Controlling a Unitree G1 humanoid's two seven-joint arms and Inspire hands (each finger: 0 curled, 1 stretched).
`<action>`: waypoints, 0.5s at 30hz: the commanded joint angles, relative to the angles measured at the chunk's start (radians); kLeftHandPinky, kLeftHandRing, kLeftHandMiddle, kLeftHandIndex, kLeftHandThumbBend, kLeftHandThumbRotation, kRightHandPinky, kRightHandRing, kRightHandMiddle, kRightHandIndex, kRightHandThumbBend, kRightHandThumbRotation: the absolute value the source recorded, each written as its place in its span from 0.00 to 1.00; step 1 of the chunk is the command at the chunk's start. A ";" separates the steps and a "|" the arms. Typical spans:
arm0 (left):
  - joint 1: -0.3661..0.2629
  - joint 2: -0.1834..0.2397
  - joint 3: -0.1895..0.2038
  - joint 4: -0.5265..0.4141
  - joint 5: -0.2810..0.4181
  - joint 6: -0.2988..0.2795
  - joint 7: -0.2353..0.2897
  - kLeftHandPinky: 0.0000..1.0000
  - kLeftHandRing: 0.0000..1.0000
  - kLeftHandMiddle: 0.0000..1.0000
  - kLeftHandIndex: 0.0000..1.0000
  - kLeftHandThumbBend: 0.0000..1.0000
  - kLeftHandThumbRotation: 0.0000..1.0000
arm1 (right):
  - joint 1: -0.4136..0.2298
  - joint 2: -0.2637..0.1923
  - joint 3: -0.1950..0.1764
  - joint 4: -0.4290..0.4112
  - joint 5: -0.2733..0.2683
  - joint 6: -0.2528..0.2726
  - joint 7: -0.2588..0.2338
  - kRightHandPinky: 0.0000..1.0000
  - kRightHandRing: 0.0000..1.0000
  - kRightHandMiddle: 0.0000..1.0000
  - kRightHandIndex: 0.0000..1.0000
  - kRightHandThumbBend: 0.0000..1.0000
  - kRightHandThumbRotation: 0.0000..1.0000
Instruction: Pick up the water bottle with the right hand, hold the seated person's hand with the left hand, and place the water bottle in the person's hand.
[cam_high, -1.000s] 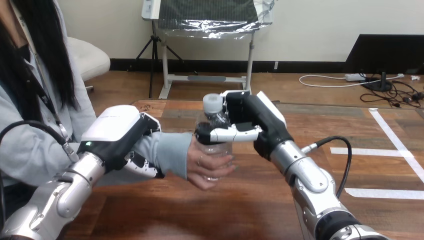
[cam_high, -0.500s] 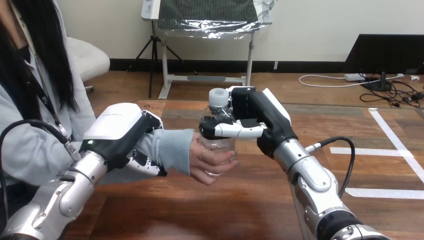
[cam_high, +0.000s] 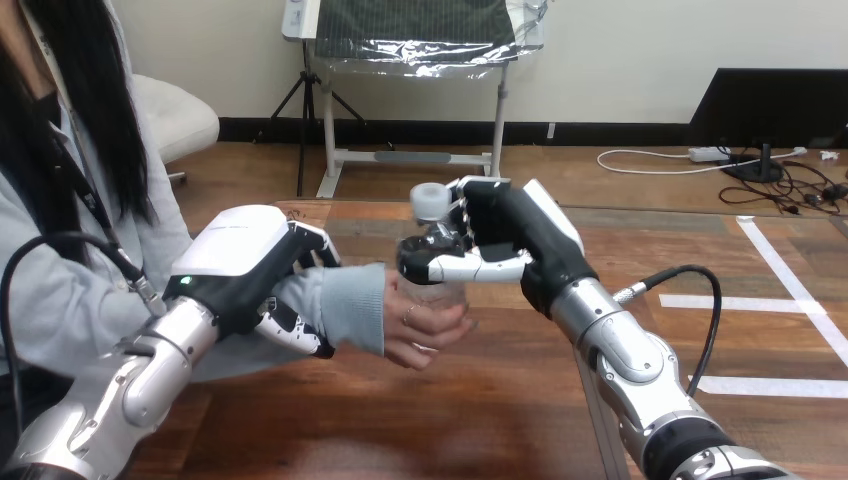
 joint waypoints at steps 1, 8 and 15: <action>-0.074 0.002 0.002 -0.076 0.001 0.020 -0.013 0.63 0.68 0.75 0.79 0.99 0.12 | -0.069 0.010 0.035 -0.011 -0.030 0.012 0.001 0.94 0.95 0.93 0.96 1.00 0.51; -0.061 0.006 -0.001 -0.100 0.025 0.050 -0.013 0.76 0.79 0.83 0.87 1.00 0.22 | -0.071 0.006 0.037 -0.006 -0.044 0.026 -0.004 0.98 0.98 0.96 0.99 1.00 0.58; -0.044 0.006 0.001 -0.126 0.039 0.079 -0.020 0.84 0.87 0.89 0.92 1.00 0.31 | -0.071 0.001 0.034 0.000 -0.046 0.035 -0.017 0.99 0.98 0.96 1.00 1.00 0.61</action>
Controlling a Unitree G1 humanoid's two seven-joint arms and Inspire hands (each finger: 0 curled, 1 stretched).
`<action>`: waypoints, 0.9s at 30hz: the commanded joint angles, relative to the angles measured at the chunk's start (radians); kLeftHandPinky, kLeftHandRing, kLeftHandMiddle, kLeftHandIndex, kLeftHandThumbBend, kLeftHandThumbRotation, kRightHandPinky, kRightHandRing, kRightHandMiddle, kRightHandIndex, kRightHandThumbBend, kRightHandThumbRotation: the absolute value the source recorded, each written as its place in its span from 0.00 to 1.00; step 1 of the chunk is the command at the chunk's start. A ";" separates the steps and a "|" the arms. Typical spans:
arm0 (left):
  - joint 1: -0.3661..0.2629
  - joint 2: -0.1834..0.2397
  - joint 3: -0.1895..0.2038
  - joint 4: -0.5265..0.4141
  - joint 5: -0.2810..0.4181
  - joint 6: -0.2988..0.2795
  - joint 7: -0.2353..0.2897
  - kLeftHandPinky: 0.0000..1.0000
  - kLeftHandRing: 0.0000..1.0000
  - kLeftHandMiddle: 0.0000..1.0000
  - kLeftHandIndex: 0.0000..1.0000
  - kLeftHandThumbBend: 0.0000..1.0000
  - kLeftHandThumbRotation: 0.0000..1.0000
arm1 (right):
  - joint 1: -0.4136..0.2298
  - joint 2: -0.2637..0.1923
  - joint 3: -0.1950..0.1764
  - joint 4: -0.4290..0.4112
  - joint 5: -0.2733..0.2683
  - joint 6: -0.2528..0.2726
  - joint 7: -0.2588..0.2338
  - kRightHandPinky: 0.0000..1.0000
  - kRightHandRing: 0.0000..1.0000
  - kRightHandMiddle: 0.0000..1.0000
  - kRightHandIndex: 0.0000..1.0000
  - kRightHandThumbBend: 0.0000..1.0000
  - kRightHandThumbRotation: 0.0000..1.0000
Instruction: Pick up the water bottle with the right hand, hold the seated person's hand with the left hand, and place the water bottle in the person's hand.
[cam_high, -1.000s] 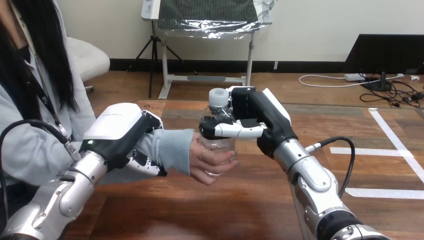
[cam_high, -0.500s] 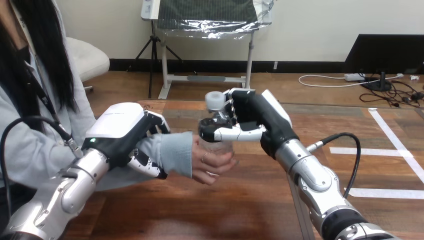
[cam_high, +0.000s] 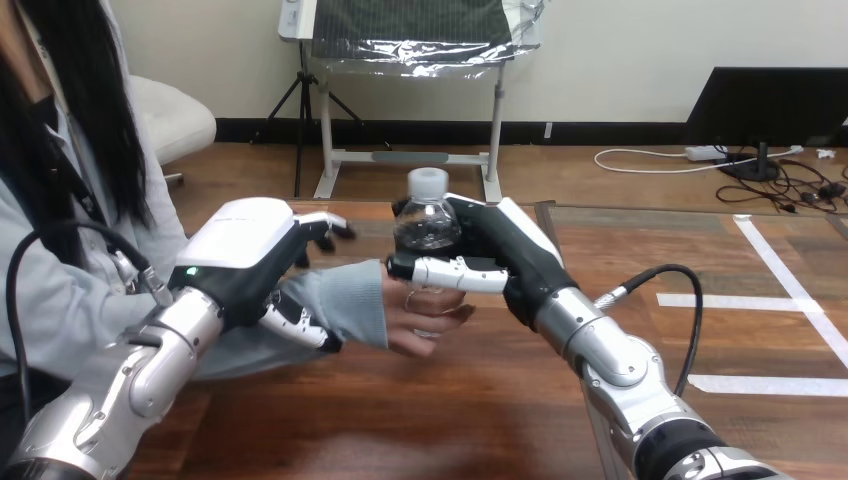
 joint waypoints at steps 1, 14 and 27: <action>-0.042 0.006 0.002 -0.063 0.002 0.016 0.007 0.84 0.87 0.90 0.93 1.00 0.32 | -0.071 -0.009 0.002 -0.003 -0.002 0.007 -0.012 0.99 0.98 0.96 1.00 1.00 0.61; -0.020 0.014 0.003 -0.072 0.001 0.010 0.023 0.87 0.91 0.94 0.96 1.00 0.43 | -0.073 -0.020 -0.011 0.002 0.011 0.027 -0.015 0.99 0.98 0.95 1.00 1.00 0.61; 0.021 0.019 0.019 -0.102 -0.029 0.017 0.006 0.90 0.95 0.98 1.00 1.00 0.46 | -0.074 -0.041 -0.022 0.005 0.018 0.034 -0.022 1.00 0.99 0.96 1.00 1.00 0.65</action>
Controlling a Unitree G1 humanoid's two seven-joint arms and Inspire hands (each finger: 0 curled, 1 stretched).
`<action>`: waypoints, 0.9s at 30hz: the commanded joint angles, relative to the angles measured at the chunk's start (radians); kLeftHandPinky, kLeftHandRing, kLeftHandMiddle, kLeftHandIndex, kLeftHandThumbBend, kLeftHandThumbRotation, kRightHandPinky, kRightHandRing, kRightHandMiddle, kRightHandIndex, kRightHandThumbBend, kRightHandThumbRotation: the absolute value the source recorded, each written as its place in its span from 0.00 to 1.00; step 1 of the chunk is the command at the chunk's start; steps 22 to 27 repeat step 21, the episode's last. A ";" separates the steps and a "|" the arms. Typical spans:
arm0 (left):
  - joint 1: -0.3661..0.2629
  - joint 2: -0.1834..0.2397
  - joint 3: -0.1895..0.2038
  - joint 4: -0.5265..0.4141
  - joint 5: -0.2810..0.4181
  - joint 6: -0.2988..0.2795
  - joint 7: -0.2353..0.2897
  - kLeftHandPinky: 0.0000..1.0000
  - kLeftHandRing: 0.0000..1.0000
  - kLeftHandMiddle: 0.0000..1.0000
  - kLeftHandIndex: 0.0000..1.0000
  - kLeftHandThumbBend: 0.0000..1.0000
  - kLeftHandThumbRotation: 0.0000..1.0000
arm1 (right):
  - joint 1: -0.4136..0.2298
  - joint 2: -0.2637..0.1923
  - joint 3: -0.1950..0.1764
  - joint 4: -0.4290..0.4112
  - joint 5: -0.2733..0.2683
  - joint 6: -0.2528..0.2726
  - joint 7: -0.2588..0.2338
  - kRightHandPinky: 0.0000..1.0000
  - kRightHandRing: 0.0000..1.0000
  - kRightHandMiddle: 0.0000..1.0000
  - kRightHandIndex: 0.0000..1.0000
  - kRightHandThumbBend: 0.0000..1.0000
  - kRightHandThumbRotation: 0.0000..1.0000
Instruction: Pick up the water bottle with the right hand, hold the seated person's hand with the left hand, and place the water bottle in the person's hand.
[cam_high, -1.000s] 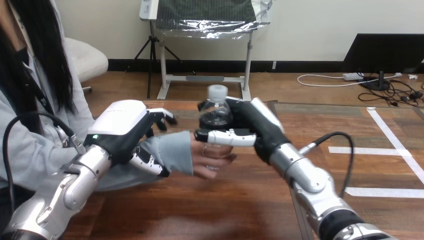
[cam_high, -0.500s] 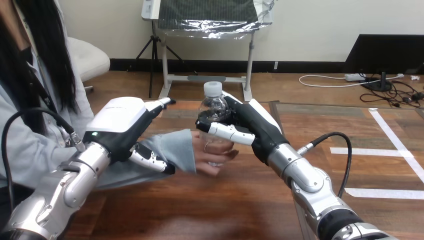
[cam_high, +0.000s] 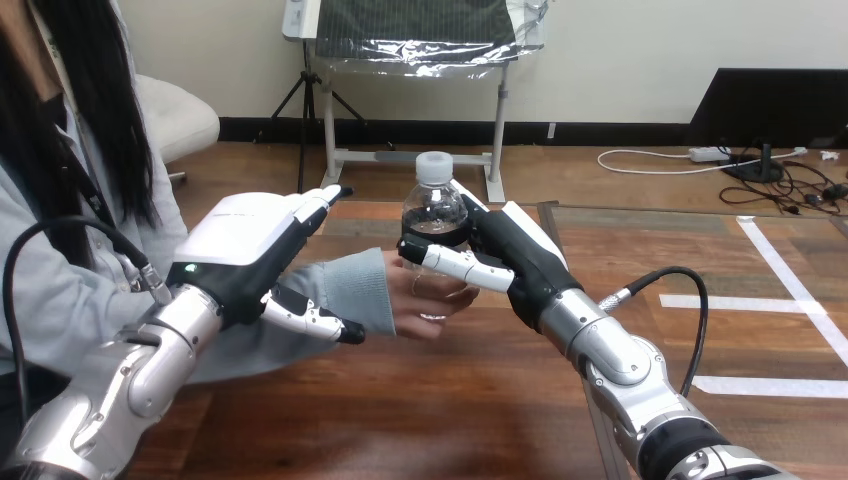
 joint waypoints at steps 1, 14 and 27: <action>0.002 0.010 0.019 -0.055 -0.021 0.001 0.011 0.90 0.95 0.98 1.00 1.00 0.47 | -0.070 -0.031 -0.025 -0.001 0.022 -0.004 -0.007 1.00 0.99 0.96 1.00 1.00 0.65; 0.056 0.016 0.039 -0.093 -0.055 -0.012 0.015 0.91 0.96 0.99 1.00 1.00 0.51 | -0.067 -0.049 -0.046 -0.001 0.050 -0.002 0.010 1.00 1.00 0.98 1.00 1.00 0.66; 0.099 0.015 0.056 -0.138 -0.076 0.003 0.000 0.93 0.97 1.00 1.00 1.00 0.53 | -0.063 -0.062 -0.058 -0.001 0.052 -0.006 0.008 1.00 1.00 0.98 1.00 1.00 0.68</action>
